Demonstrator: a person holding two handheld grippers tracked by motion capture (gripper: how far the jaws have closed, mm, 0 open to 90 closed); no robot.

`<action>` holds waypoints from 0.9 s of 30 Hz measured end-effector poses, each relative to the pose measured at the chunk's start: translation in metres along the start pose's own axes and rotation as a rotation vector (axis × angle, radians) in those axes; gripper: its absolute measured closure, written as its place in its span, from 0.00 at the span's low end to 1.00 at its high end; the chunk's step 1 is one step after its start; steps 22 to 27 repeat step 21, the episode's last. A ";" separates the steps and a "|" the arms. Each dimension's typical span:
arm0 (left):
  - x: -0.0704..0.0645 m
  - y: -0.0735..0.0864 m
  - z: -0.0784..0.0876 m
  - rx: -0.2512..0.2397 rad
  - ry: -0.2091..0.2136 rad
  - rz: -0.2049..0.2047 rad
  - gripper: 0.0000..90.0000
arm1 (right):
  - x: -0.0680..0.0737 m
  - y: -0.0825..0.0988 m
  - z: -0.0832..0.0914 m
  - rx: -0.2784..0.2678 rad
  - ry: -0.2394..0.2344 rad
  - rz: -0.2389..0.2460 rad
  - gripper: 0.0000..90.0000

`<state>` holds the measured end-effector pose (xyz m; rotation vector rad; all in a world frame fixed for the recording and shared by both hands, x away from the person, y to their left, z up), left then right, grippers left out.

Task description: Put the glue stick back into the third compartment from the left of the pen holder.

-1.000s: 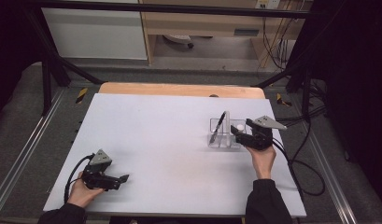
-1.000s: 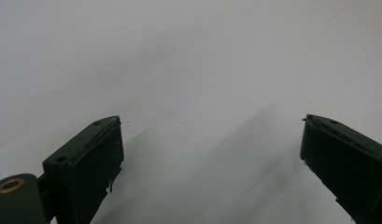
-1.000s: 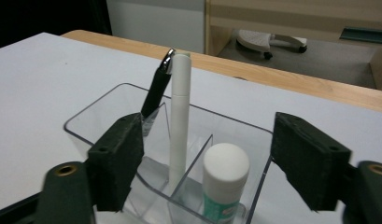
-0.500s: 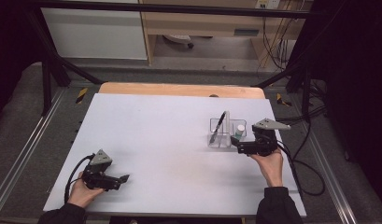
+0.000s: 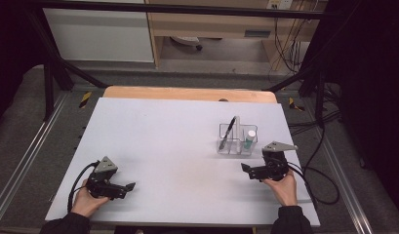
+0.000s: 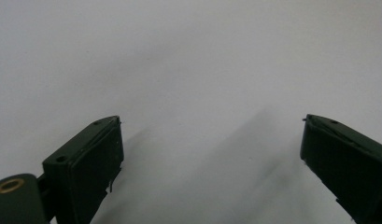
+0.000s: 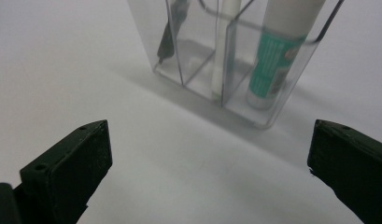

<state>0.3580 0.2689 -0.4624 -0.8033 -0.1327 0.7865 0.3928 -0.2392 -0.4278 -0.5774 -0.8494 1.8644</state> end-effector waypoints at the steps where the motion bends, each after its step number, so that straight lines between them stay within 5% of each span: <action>1: 0.000 0.000 0.000 -0.001 0.000 0.001 0.06 | 0.000 0.004 -0.001 0.006 -0.010 0.000 0.01; 14: -0.002 0.000 0.000 0.000 0.003 -0.004 0.06 | -0.005 0.035 -0.002 0.001 -0.072 0.059 0.00; 27: -0.002 0.000 0.000 -0.005 0.004 -0.003 0.06 | -0.002 0.038 -0.001 0.006 -0.092 0.056 0.00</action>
Point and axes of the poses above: each handheld gripper's, and its own axes: z roughly backward along the jaws, y roughly out of its underside, x roughly to its left, the point moved 2 cm from there along -z, roughly forward along the jaws, and after that the axes turned 10 degrees about y, right-handed, at the moved point
